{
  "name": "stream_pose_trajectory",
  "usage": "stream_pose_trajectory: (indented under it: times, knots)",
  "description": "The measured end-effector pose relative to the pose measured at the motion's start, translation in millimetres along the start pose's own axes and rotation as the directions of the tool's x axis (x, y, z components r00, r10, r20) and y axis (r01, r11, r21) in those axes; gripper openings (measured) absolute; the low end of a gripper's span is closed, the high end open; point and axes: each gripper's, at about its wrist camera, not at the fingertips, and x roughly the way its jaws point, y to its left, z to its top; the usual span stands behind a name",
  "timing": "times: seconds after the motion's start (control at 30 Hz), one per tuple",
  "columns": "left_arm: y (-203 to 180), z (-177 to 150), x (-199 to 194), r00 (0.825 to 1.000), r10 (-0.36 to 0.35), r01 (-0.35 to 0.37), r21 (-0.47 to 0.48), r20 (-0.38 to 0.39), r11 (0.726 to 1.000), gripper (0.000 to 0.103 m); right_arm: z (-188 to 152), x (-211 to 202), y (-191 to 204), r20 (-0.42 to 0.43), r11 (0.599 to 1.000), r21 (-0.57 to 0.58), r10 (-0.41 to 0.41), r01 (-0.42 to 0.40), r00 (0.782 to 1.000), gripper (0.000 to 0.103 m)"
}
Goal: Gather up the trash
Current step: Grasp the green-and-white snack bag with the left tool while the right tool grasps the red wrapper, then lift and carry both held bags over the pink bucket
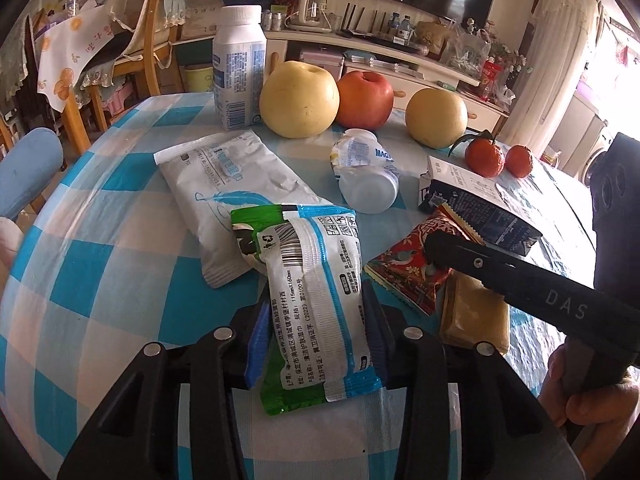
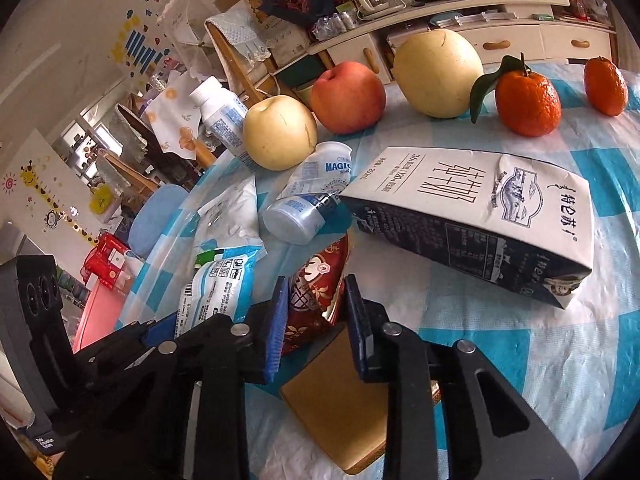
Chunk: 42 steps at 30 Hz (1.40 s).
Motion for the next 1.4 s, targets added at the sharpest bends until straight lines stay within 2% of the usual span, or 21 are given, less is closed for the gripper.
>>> stream_pose_trajectory:
  times: [0.27,0.63,1.1,1.4]
  knots:
    - [19,-10,-19,1.000,-0.017,0.017,-0.042,0.009,0.999,0.041,-3,-6,16,0.023,0.999,-0.047,0.026,-0.025,0.999,0.022]
    - [48,-32,-52,0.998,-0.046,0.051,-0.106,0.053,0.993,0.041,-13,-33,37,0.099,0.996,-0.086,-0.015,0.024,0.995,0.021]
    - [98,-28,-76,0.993,-0.002,0.022,-0.177,0.115,0.984,0.041,-46,-47,69,0.086,0.992,-0.115,-0.045,0.055,0.995,0.021]
    - [126,-22,-97,0.989,0.009,0.021,-0.207,0.145,0.978,0.041,-63,-39,114,0.071,0.979,-0.191,-0.054,0.067,0.996,0.021]
